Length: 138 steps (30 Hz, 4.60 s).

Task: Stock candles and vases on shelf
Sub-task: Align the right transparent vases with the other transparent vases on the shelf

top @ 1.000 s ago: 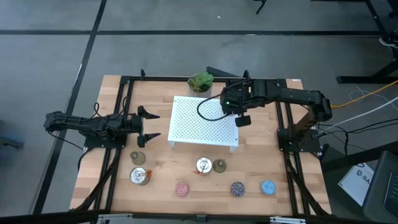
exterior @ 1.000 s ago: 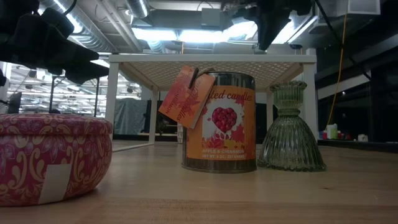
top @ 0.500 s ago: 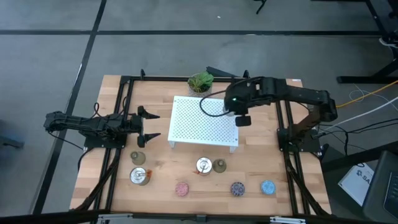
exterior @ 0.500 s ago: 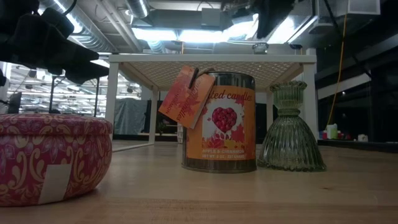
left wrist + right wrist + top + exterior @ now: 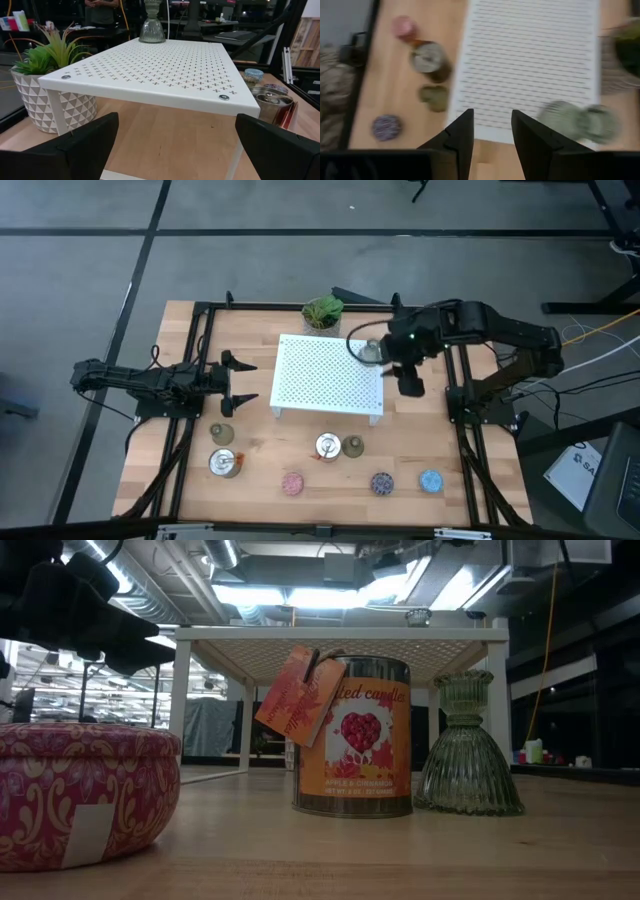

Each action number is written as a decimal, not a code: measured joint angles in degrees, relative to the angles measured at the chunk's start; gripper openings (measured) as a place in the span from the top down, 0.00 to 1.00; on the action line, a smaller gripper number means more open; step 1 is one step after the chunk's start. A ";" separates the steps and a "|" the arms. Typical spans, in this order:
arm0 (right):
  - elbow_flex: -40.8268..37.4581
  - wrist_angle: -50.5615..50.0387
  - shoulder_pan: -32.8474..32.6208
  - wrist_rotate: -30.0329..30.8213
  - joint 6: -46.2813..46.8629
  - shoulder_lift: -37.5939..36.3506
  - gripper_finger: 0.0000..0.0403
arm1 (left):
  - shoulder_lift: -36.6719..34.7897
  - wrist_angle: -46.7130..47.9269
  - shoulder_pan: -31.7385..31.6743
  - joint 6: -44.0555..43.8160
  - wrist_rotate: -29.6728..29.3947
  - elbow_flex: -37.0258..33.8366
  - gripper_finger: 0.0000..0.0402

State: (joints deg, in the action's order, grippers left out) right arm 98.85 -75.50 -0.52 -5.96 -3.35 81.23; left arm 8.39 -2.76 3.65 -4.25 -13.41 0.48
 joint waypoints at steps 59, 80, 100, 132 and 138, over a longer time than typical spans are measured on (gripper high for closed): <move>-28.92 41.58 -28.71 13.88 7.39 14.08 0.67 | 0.01 0.00 0.00 0.00 0.00 0.02 0.00; -28.92 36.41 -28.41 16.46 8.64 17.35 0.70 | 0.01 0.00 0.01 0.00 0.00 -0.01 0.00; -28.81 36.79 -29.98 20.37 7.80 19.36 0.71 | -0.01 0.00 0.01 0.00 0.00 -0.01 0.00; -17.06 25.20 -32.17 21.62 8.35 19.47 0.93 | 0.01 0.00 0.00 -0.02 0.00 0.01 0.00; -9.05 14.67 -32.17 20.17 11.52 19.47 0.93 | 0.01 0.00 0.00 0.00 0.00 -0.01 0.00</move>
State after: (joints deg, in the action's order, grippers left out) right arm 89.80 -60.84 -32.69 14.21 8.16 100.71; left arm 8.40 -2.76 3.65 -4.25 -13.41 0.47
